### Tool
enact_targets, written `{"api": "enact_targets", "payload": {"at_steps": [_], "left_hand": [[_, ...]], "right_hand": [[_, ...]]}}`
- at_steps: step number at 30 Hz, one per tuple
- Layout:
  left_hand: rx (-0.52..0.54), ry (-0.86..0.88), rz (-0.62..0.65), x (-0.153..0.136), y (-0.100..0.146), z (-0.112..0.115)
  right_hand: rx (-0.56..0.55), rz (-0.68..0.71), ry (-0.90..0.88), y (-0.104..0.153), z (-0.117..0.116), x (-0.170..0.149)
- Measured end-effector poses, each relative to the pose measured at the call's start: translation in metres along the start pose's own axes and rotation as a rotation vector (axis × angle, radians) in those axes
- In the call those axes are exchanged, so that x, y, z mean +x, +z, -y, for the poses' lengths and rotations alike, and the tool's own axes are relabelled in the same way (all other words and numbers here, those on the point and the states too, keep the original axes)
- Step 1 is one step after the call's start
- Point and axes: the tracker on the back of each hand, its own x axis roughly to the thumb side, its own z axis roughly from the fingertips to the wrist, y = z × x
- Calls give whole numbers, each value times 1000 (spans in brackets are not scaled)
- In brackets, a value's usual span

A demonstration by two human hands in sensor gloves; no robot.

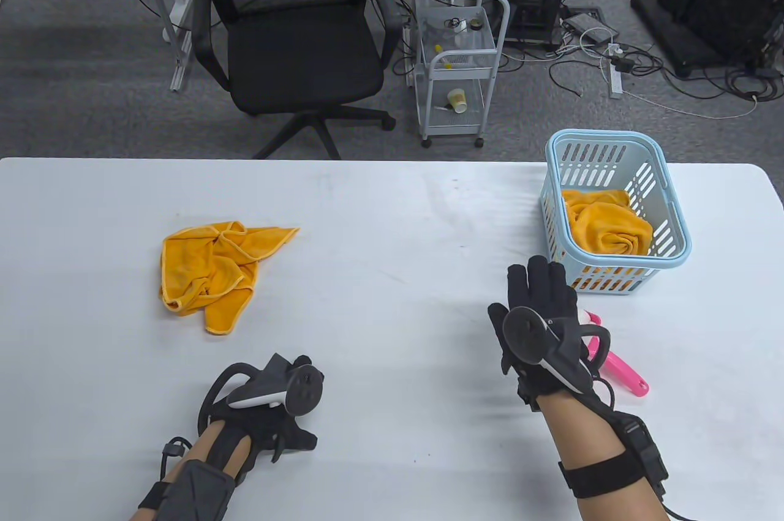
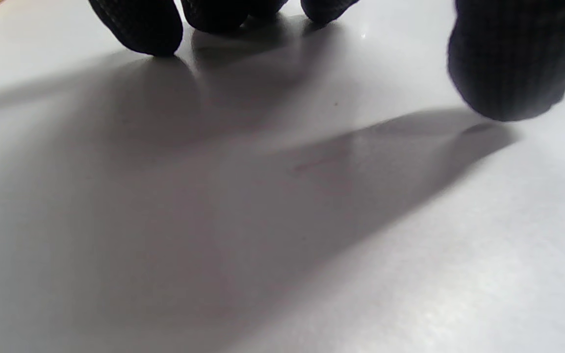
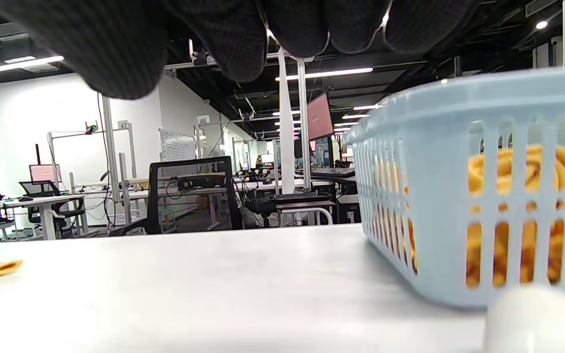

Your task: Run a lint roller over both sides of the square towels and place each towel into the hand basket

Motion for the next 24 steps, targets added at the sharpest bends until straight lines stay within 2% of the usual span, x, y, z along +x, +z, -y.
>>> {"api": "enact_targets", "payload": {"at_steps": [4,9,11,13,16,18,24], "left_hand": [[2,3,0,0,0,0],[14,17,-1,-1,0,-2],[48,41,-2,-3,2,-5],[125,92,-11,-9,7,-13],[285,142,-101,-28,20,-32],[395,178,-226,-53,31,-47],[464,330,-634,-143,41,-72]], "right_hand": [[29,9,28,9,-22,-4],[44,14,44,13,-29,-7],[47,13,39,13,-29,-8],[51,9,30,13,-30,-9],[52,7,20,13,-29,-10],[49,7,17,14,-29,-11],[53,23,17,14,-30,-9]]}}
